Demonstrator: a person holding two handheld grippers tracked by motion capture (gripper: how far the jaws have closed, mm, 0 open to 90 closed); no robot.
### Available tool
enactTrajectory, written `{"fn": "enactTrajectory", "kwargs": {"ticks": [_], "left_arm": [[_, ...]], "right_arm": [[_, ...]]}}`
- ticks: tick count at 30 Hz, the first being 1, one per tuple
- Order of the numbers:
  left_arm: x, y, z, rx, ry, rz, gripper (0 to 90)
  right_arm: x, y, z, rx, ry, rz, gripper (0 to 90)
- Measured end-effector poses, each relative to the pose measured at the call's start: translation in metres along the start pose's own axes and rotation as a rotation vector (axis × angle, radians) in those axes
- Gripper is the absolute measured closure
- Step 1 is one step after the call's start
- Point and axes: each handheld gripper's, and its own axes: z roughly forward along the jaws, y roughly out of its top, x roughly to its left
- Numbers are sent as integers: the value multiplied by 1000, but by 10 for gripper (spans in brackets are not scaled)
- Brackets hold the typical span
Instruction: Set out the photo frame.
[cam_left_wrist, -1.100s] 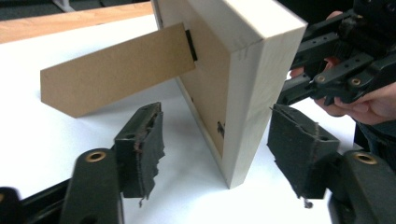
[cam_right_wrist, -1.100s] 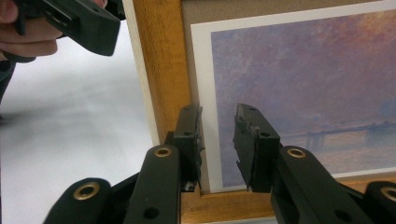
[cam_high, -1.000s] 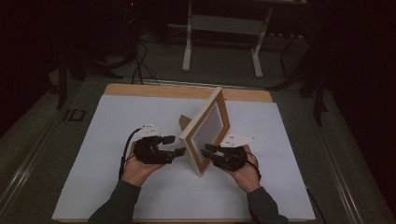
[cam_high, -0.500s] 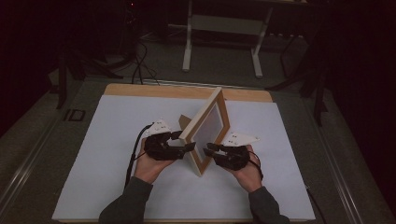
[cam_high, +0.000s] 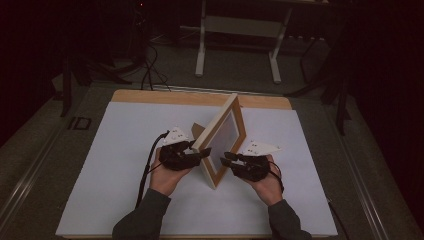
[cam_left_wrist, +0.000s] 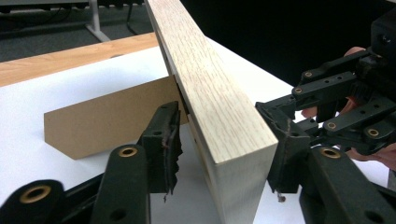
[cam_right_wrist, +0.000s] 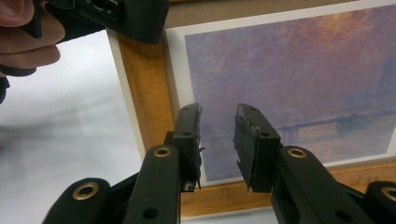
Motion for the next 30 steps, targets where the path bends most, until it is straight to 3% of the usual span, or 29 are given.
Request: {"fn": "enactTrajectory", "kwargs": {"ticks": [17, 25, 30], "left_arm": [[-6, -1, 2, 2, 42, -36, 624], [-9, -4, 1, -38, 83, -57, 640], [-4, -6, 0, -59, 100, -95, 668]], "right_arm": [[-2, 0, -4, -8, -9, 3, 700], [-3, 0, -5, -12, -13, 6, 700], [-4, 0, -6, -14, -16, 7, 700]]}}
